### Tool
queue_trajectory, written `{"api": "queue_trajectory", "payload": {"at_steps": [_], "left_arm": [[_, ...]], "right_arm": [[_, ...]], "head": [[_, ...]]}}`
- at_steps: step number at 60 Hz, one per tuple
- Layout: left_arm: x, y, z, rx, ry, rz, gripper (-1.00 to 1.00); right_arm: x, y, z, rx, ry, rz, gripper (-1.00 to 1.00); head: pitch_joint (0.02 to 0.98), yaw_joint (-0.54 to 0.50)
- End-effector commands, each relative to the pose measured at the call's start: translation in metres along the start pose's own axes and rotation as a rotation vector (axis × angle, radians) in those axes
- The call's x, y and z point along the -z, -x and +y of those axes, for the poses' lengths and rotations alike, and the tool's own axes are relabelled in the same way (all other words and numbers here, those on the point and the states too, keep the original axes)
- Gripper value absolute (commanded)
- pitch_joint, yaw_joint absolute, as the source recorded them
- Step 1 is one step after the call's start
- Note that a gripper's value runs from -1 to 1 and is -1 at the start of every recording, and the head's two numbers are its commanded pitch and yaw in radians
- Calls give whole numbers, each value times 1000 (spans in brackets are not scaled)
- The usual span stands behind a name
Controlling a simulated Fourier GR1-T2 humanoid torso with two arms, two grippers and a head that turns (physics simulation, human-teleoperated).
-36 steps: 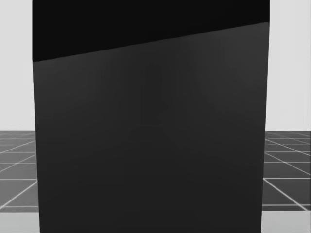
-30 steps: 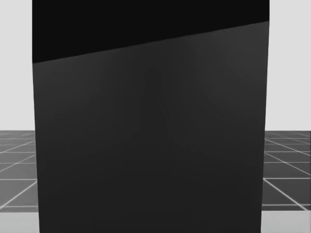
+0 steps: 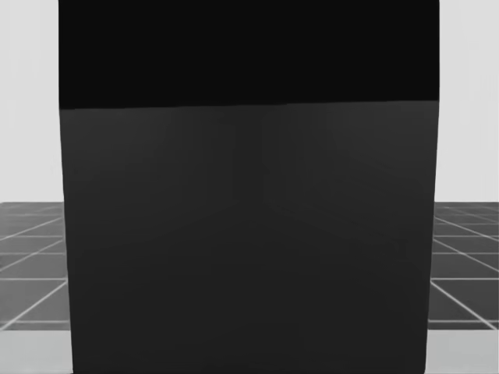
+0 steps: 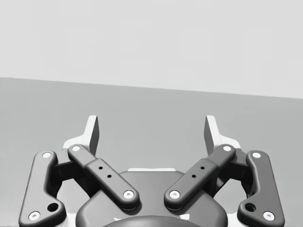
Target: Reach around the screen and pick up the object behind it.
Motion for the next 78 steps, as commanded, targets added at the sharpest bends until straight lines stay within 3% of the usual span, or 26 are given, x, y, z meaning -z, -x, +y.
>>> {"api": "queue_trajectory", "payload": {"at_steps": [1, 3, 10, 23, 32, 36, 48, 64, 78], "left_arm": [[-30, 5, 2, 14, 74, 103, -1000], [-37, 4, 5, 2, 101, 131, -1000], [-53, 3, 8, 44, 123, 174, -1000], [-75, 0, 14, 43, 204, 213, -1000], [-79, 1, 19, 97, 266, 225, -1000], [-79, -1, 21, 140, 307, 228, -1000], [-76, -3, 30, 193, 403, 243, -1000], [-60, 2, 49, 195, 431, 264, -1000], [-30, 15, 64, 178, 450, 282, -1000]], "right_arm": [[-20, 9, 13, -34, -127, 58, -1000], [-25, 12, 13, -61, -146, 86, -1000], [-40, 16, 10, -88, -205, 124, -1000], [-66, 5, 5, -72, -381, 138, -1000], [-82, 0, 1, -101, -500, 120, -1000], [-88, 1, -2, -109, -562, 113, -1000], [-91, 7, -11, -91, -643, 99, -1000], [-92, 4, -10, -87, -697, 83, -1000], [-86, 3, 3, -107, -734, 79, -1000]], "head": [[110, 3], [114, 6], [117, 10], [118, 12], [117, 12], [117, 12], [112, 15], [117, 43], [115, 55]]}}
